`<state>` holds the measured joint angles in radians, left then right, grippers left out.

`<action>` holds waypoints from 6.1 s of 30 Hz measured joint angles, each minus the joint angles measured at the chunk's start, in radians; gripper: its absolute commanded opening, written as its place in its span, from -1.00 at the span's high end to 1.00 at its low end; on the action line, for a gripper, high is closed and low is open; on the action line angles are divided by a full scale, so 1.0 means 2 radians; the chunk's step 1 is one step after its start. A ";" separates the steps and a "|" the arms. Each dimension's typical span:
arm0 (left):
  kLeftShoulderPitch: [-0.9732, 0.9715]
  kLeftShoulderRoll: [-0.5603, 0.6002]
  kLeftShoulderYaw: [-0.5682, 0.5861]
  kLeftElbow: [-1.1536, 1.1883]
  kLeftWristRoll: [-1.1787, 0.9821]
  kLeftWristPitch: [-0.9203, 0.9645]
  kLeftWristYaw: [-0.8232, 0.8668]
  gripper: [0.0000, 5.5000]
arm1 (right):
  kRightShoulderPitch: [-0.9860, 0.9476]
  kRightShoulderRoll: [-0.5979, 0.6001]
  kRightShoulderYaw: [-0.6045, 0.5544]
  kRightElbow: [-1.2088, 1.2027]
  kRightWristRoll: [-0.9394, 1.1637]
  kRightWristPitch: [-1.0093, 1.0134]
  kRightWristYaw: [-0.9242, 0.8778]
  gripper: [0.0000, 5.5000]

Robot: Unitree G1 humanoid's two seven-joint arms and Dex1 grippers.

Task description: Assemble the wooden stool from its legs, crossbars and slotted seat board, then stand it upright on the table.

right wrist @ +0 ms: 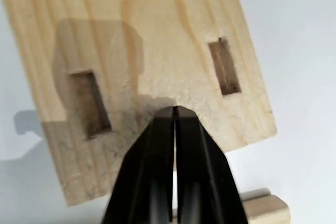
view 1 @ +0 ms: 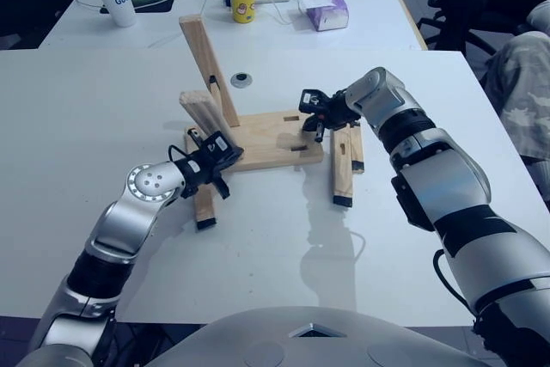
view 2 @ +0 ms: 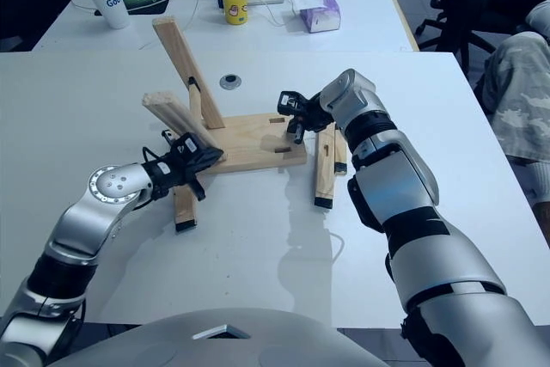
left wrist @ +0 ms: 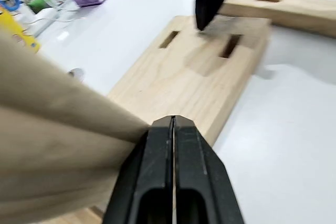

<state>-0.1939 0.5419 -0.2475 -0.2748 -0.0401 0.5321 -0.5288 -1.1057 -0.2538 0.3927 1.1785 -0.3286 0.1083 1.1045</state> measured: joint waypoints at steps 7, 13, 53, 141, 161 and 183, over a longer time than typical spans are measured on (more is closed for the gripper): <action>-0.009 -0.014 0.007 0.031 0.016 -0.028 0.010 1.00 | 0.067 -0.018 0.006 -0.137 0.007 0.035 0.033 1.00; -0.010 -0.030 0.018 0.058 0.020 -0.046 0.026 1.00 | 0.152 -0.016 0.010 -0.333 0.035 0.146 0.058 1.00; -0.010 -0.047 0.021 0.069 0.040 -0.056 0.022 1.00 | -0.036 0.054 -0.015 0.064 -0.010 0.077 -0.137 1.00; -0.052 0.041 0.008 0.166 0.041 -0.035 -0.110 1.00 | 0.199 -0.003 0.027 -0.481 0.101 0.442 -0.149 1.00; -0.180 -0.100 -0.007 0.374 0.074 -0.150 -0.037 1.00 | 0.225 -0.015 0.046 -0.514 0.138 0.465 -0.153 1.00; -0.120 -0.065 0.014 0.315 0.089 -0.127 -0.014 1.00 | 0.215 -0.013 0.035 -0.471 0.138 0.438 -0.198 1.00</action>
<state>-0.4335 0.4126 -0.2190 0.3548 0.1385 0.2787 -0.5569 -0.6751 -0.2791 0.4622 0.2375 -0.0523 0.9841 0.7088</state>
